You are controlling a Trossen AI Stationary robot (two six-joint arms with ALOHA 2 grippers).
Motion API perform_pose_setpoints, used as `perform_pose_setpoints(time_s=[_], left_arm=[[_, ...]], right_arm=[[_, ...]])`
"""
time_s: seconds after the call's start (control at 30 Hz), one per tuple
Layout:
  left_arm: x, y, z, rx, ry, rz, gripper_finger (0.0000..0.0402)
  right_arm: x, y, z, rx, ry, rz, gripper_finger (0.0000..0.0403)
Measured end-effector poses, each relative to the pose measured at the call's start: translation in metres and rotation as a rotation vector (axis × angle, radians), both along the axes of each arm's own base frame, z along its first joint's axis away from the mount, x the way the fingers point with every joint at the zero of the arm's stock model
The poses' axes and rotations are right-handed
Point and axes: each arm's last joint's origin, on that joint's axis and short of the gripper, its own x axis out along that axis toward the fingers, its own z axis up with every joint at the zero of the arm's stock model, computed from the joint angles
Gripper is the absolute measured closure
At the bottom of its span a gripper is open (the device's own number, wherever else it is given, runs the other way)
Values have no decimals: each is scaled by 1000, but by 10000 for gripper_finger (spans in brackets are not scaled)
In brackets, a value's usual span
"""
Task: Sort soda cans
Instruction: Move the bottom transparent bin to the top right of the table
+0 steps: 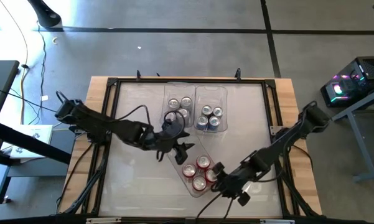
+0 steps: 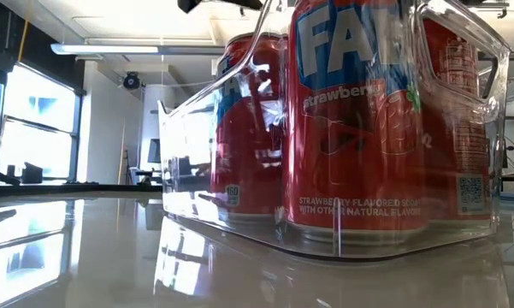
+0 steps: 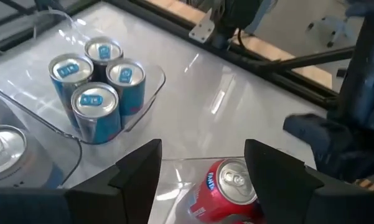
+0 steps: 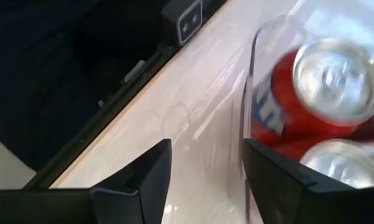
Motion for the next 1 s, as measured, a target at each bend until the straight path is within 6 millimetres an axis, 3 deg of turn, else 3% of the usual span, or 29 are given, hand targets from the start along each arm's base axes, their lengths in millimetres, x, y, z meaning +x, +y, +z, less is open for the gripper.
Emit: perform_pose_setpoints(time_s=[0.17, 0.43, 0.63, 0.87, 1.0], left_arm=[[-4, -10, 1, 18, -12, -6, 179], [-8, -24, 0, 19, -13, -34, 179], [-12, -31, -2, 30, 16, -59, 179], [-15, -33, -4, 45, 36, -61, 179], [-15, -33, -3, 52, 29, -49, 179]], right_arm=[[14, 4, 4, -34, -2, 20, 211], [31, 7, -23, -103, 10, -62, 211], [29, 16, -29, -194, -46, -114, 213], [28, 26, -13, -256, -69, -123, 234], [30, 31, 7, -236, -81, -124, 235]])
